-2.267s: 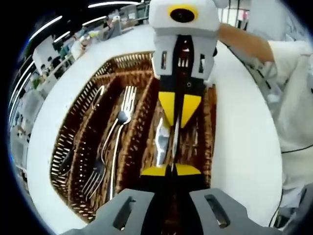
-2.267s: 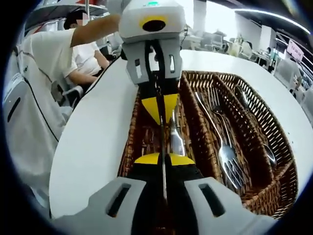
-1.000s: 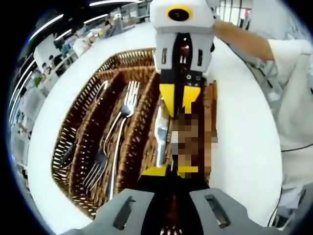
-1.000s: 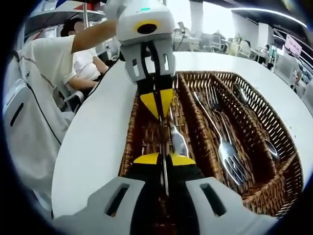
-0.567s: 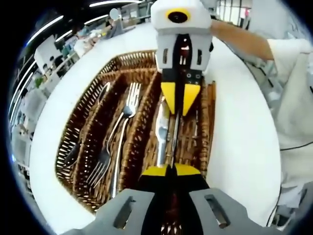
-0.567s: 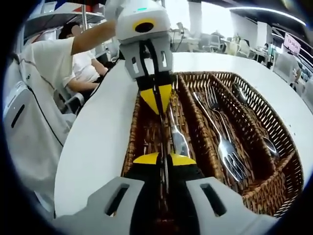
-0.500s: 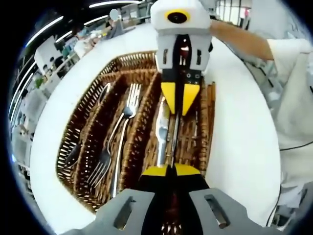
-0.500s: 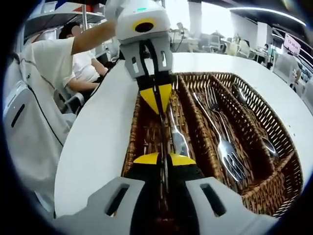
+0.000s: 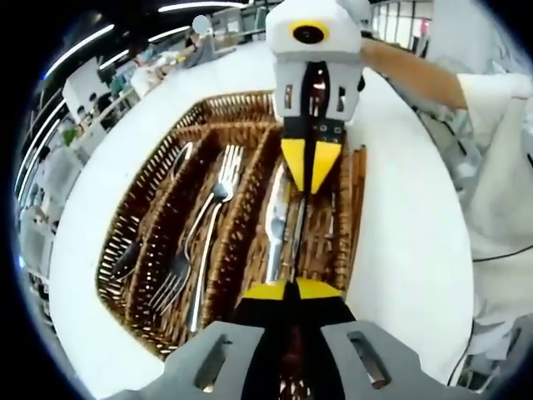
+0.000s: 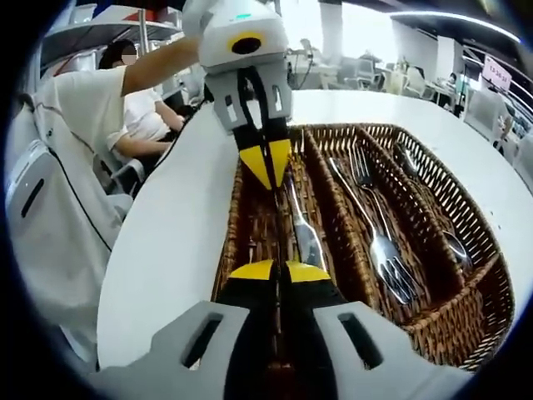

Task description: Arrange the knives, forks, and spoons in their matching storage slots by inserting each utensil handle-first until every utensil is classified and aligned in the correct compartment

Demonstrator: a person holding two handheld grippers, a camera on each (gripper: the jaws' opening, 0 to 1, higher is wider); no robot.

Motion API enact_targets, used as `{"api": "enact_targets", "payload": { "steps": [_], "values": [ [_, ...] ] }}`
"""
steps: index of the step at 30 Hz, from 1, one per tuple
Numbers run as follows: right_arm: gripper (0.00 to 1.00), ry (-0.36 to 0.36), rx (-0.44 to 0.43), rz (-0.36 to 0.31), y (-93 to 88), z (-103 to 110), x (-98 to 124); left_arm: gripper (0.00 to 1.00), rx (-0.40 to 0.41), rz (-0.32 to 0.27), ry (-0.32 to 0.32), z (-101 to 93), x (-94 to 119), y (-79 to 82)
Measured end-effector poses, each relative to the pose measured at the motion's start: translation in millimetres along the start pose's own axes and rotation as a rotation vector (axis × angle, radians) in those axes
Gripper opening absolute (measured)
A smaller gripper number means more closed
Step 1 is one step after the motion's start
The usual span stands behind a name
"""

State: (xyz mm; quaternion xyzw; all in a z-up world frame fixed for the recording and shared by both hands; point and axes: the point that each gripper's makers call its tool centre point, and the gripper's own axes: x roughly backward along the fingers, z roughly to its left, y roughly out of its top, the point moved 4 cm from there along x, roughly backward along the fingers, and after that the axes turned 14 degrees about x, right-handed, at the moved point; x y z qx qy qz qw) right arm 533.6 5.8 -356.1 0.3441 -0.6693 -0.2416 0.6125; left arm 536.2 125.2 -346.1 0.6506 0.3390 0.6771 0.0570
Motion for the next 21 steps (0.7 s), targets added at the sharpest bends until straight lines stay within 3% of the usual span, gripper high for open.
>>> {"api": "enact_targets", "payload": {
  "steps": [21],
  "values": [
    [0.07,-0.028,0.001,-0.023,6.3,1.4,13.7,0.01,0.005,-0.009,0.020,0.2,4.8,-0.6]
  ]
}}
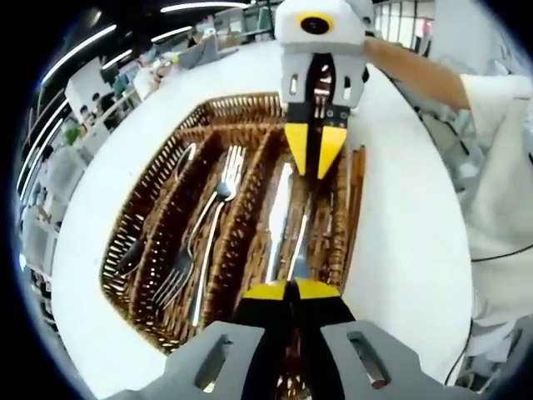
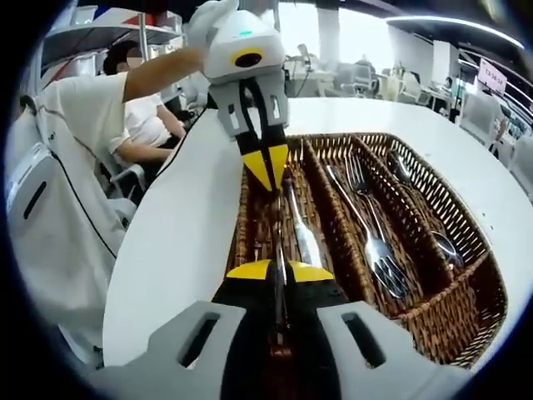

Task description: Arrange the knives, forks, and spoons in their matching storage slots by inserting each utensil handle-first until every utensil is classified and aligned in the correct compartment

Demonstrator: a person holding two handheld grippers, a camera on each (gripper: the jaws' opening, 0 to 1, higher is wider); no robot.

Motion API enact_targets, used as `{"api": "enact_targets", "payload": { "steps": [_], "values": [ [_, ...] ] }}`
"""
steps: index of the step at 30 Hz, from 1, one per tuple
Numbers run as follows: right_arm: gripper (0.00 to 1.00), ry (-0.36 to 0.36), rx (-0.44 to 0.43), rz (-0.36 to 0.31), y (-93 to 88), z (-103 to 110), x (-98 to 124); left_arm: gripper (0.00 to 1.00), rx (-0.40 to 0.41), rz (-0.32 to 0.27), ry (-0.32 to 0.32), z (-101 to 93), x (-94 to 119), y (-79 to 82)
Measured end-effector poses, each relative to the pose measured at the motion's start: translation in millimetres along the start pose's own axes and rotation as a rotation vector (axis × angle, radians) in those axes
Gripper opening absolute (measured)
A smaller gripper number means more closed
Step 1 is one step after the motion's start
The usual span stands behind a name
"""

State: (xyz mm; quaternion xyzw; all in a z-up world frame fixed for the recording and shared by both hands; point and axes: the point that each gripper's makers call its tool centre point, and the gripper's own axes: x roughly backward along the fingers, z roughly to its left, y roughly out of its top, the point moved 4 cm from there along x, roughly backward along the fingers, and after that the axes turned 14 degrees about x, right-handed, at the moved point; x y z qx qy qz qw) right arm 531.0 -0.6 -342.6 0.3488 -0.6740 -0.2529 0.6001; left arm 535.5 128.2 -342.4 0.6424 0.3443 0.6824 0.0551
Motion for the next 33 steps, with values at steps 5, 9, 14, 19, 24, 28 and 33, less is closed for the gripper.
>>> {"api": "enact_targets", "payload": {
  "steps": [5,9,14,19,24,28,33],
  "values": [
    [0.09,-0.001,0.004,-0.004,2.3,2.1,1.1,0.03,-0.012,-0.025,0.018,0.6,2.9,4.0],
    [0.10,-0.004,0.004,-0.010,5.0,4.6,2.5,0.05,-0.022,-0.030,0.024,-0.4,4.8,4.7],
    [0.11,-0.011,0.011,-0.018,8.8,8.4,5.3,0.11,-0.045,-0.049,0.035,-3.4,7.9,7.0],
    [0.19,-0.013,-0.003,-0.033,12.4,11.6,8.5,0.19,-0.057,-0.067,0.058,-2.6,13.2,9.8],
    [0.22,-0.018,-0.003,-0.033,13.2,15.6,10.9,0.19,-0.060,-0.074,0.067,-5.3,18.0,11.9],
    [0.22,-0.019,0.000,-0.027,13.8,21.0,12.1,0.19,-0.068,-0.080,0.073,-9.6,21.6,14.0],
    [0.23,-0.022,0.005,-0.027,15.8,22.6,13.5,0.25,-0.075,-0.093,0.074,-17.0,23.4,14.9]
  ]
}}
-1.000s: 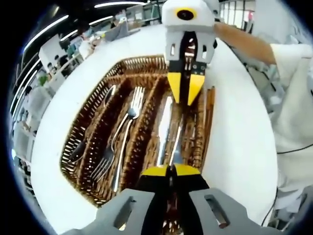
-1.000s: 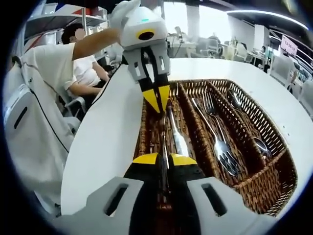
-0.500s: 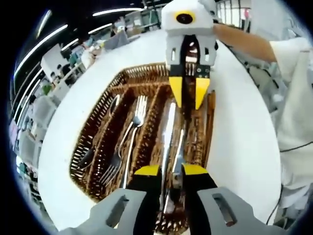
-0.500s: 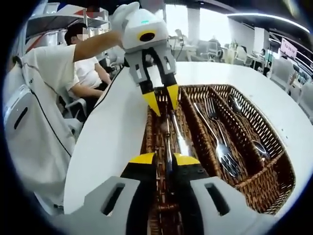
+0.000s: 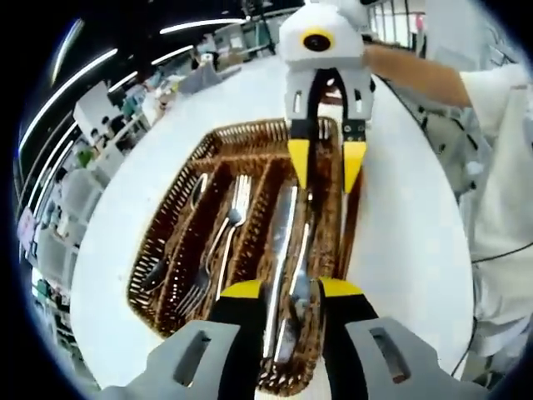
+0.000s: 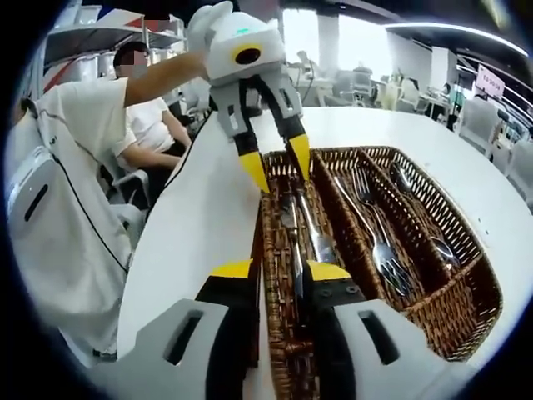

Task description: Arrange the knives, forks, and spoons in their matching storage slots by inserting each utensil handle-first until every utensil is classified and aligned in the correct compartment

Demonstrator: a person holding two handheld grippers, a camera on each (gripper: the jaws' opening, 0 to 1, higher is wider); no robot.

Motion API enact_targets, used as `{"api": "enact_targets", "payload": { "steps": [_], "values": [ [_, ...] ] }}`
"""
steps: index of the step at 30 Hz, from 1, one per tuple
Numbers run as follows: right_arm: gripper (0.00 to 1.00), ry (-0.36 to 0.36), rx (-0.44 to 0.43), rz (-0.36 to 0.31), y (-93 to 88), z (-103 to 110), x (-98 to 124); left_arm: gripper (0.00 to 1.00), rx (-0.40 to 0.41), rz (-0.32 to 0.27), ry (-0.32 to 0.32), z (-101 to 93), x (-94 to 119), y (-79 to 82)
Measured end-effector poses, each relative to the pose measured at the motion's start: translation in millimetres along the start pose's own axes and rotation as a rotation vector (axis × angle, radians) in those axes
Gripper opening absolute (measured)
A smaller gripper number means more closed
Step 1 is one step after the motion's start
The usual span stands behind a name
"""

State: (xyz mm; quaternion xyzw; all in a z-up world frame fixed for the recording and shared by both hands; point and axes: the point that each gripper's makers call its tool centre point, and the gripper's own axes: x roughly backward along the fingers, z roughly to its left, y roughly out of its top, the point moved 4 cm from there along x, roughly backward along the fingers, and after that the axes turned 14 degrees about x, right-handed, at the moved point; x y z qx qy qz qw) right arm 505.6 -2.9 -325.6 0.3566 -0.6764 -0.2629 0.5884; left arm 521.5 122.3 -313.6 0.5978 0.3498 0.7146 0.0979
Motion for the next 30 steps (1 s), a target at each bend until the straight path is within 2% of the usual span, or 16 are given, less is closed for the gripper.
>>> {"api": "enact_targets", "payload": {
  "steps": [8,17,21,27,30],
  "values": [
    [0.26,-0.013,0.003,-0.012,0.1,3.1,1.1,0.30,-0.007,-0.006,0.008,-4.2,-1.5,-4.9],
    [0.33,-0.044,0.012,-0.006,-3.1,5.9,2.5,0.41,0.008,-0.031,0.019,-6.6,0.7,-3.0],
    [0.38,-0.060,0.021,0.010,-6.6,6.4,2.2,0.43,0.057,-0.057,0.026,-6.6,0.9,-0.6],
    [0.42,-0.087,0.047,0.011,-6.2,10.3,6.2,0.57,0.076,-0.081,0.057,-6.8,2.8,-0.2],
    [0.45,-0.095,0.051,0.008,-5.5,12.0,7.2,0.60,0.076,-0.089,0.075,-6.9,3.9,-0.4]
  ]
}}
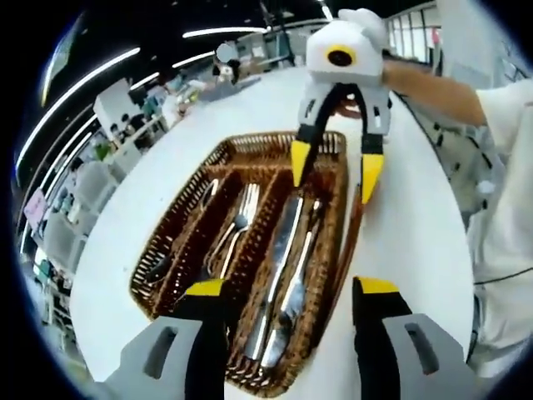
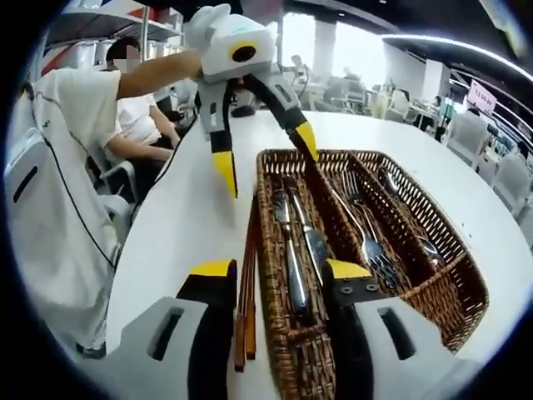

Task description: Arrange the knives, forks, and spoons in their matching storage slots by inserting each utensil handle-first until every utensil is classified and aligned in the correct compartment

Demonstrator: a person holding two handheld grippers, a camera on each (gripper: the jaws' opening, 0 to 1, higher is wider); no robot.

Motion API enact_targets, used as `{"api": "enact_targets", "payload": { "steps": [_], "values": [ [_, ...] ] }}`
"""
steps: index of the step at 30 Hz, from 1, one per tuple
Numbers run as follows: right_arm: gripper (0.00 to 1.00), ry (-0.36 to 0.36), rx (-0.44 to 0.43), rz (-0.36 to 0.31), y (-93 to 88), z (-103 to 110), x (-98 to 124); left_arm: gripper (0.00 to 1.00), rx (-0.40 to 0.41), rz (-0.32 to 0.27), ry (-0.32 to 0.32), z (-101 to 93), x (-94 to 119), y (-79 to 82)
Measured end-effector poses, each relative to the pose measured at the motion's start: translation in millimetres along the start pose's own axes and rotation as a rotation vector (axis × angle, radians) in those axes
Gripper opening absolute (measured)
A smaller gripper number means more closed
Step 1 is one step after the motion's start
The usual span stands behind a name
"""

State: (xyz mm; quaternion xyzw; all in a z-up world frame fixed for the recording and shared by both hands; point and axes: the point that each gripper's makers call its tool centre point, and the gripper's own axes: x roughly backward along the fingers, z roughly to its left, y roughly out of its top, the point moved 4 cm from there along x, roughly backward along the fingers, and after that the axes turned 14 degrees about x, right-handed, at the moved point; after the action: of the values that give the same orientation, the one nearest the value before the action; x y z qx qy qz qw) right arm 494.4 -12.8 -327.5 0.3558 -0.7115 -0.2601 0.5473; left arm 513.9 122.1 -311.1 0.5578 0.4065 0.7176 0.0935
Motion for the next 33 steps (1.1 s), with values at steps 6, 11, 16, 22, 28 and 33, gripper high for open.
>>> {"api": "enact_targets", "payload": {
  "steps": [6,11,16,22,28,33],
  "values": [
    [0.49,-0.017,0.003,0.001,-2.8,3.0,1.6,0.63,0.010,-0.006,0.013,-3.3,2.5,-4.2],
    [0.55,-0.041,0.006,-0.006,-3.8,3.9,5.1,0.68,0.043,-0.022,0.011,-6.1,3.5,-7.2],
    [0.64,-0.062,-0.012,-0.031,-2.5,3.7,8.1,0.77,0.063,-0.061,0.030,-11.3,2.8,-9.2],
    [0.69,-0.079,-0.017,-0.028,-5.8,2.0,9.1,0.92,0.097,-0.113,0.030,-14.9,7.7,-2.0],
    [0.77,-0.107,-0.026,-0.027,-8.8,1.6,11.9,0.99,0.120,-0.151,0.040,-18.1,7.6,-1.3],
    [0.79,-0.119,-0.032,-0.027,-11.1,4.2,14.4,1.00,0.116,-0.147,0.045,-23.2,3.3,-7.3]
  ]
}}
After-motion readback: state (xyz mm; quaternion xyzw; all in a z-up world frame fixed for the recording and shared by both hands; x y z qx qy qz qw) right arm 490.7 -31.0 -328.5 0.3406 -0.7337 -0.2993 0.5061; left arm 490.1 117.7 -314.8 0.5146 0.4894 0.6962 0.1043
